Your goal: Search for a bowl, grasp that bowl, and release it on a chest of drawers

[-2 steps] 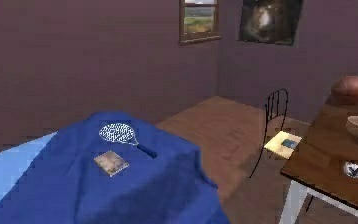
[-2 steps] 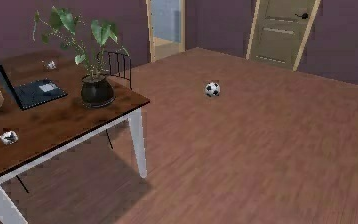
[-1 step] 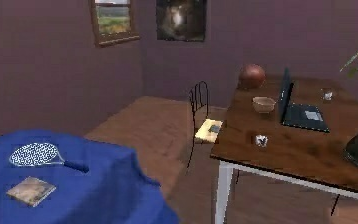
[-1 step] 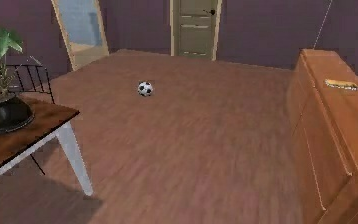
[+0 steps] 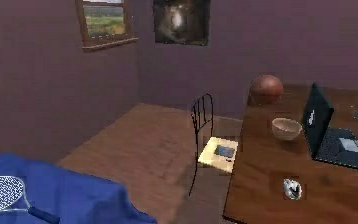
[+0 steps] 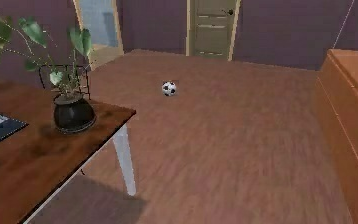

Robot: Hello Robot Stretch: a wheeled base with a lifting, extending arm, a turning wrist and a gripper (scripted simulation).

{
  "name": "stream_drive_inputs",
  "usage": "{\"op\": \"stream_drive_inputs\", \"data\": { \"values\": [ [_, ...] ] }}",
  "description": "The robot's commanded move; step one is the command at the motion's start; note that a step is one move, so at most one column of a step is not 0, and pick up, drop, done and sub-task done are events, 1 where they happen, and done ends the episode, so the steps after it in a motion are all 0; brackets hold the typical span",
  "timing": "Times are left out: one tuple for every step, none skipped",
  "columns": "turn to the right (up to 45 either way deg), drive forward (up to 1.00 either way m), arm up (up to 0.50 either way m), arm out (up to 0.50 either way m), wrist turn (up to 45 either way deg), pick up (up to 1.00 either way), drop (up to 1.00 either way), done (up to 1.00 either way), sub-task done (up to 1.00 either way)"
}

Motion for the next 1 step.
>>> {"op": "stream_drive_inputs", "data": {
  "values": [
    [33.0, 0.00, 0.00, 0.00, 0.0, 0.00, 0.00, 0.00, 0.00]
  ]
}}
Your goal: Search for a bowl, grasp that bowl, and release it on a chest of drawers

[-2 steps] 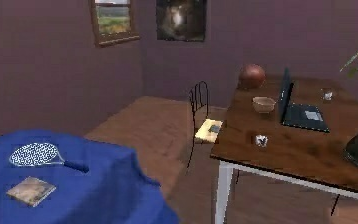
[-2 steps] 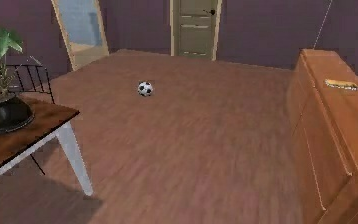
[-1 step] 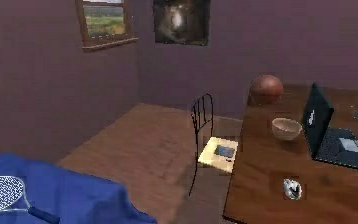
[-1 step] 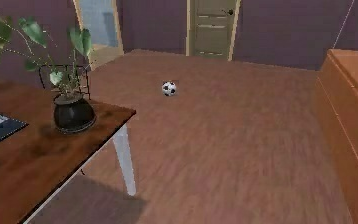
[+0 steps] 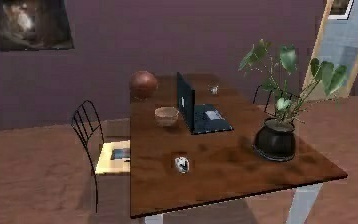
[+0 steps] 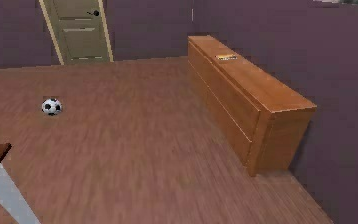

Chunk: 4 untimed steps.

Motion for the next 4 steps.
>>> {"op": "stream_drive_inputs", "data": {
  "values": [
    [0.0, 0.40, 0.00, 0.00, 0.0, 0.00, 0.00, 0.00, 0.00],
    [-45.0, 0.00, 0.00, 0.00, 0.0, 0.00, 0.00, 0.00, 0.00],
    [-45.0, 0.00, 0.00, 0.00, 0.0, 0.00, 0.00, 0.00, 0.00],
    [0.0, 0.00, 0.50, 0.00, 0.0, 0.00, 0.00, 0.00, 0.00]
  ]
}}
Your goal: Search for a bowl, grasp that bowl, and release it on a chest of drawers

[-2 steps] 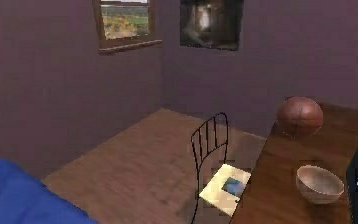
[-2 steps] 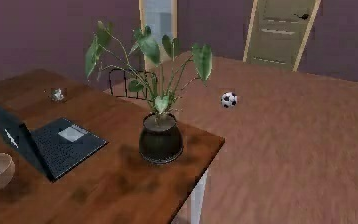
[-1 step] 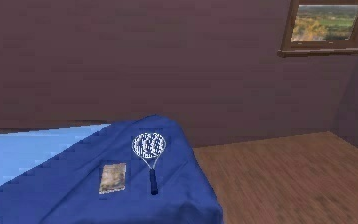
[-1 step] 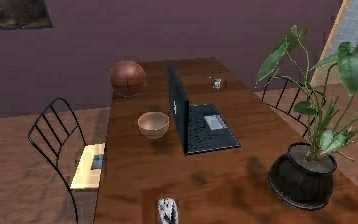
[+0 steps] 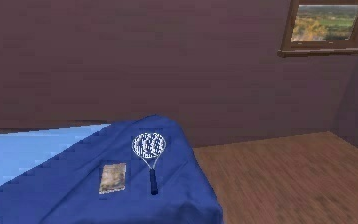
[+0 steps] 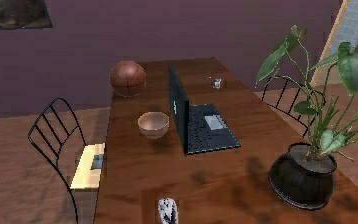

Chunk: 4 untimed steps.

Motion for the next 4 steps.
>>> {"op": "stream_drive_inputs", "data": {
  "values": [
    [0.0, 0.00, 0.38, 0.00, 0.0, 0.00, 0.00, 0.00, 0.00],
    [0.0, 0.00, 0.00, 0.48, 0.0, 0.00, 0.00, 0.00, 0.00],
    [0.0, 0.00, 0.00, 0.00, 45.0, 0.00, 0.00, 0.00, 0.00],
    [0.0, 0.00, 0.00, 0.00, 45.0, 0.00, 0.00, 0.00, 0.00]
  ]
}}
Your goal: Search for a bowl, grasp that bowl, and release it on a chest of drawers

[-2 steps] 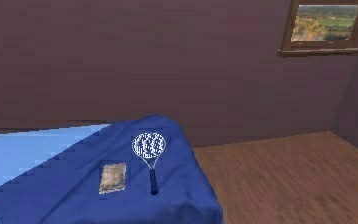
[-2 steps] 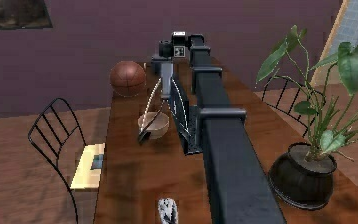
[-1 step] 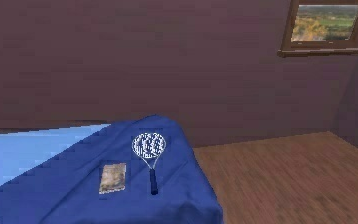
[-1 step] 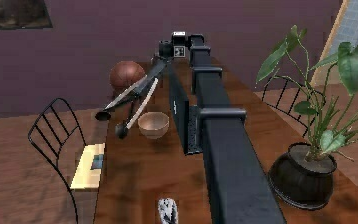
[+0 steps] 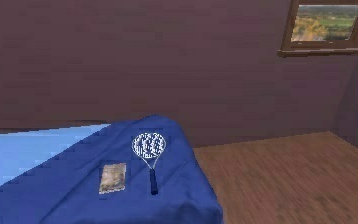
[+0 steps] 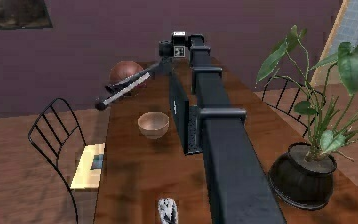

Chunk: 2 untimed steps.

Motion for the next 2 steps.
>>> {"op": "stream_drive_inputs", "data": {
  "values": [
    [0.0, 0.00, 0.00, 0.00, 45.0, 0.00, 0.00, 0.00, 0.00],
    [0.0, 0.00, 0.00, 0.00, 9.0, 0.00, 0.00, 0.00, 0.00]
  ]
}}
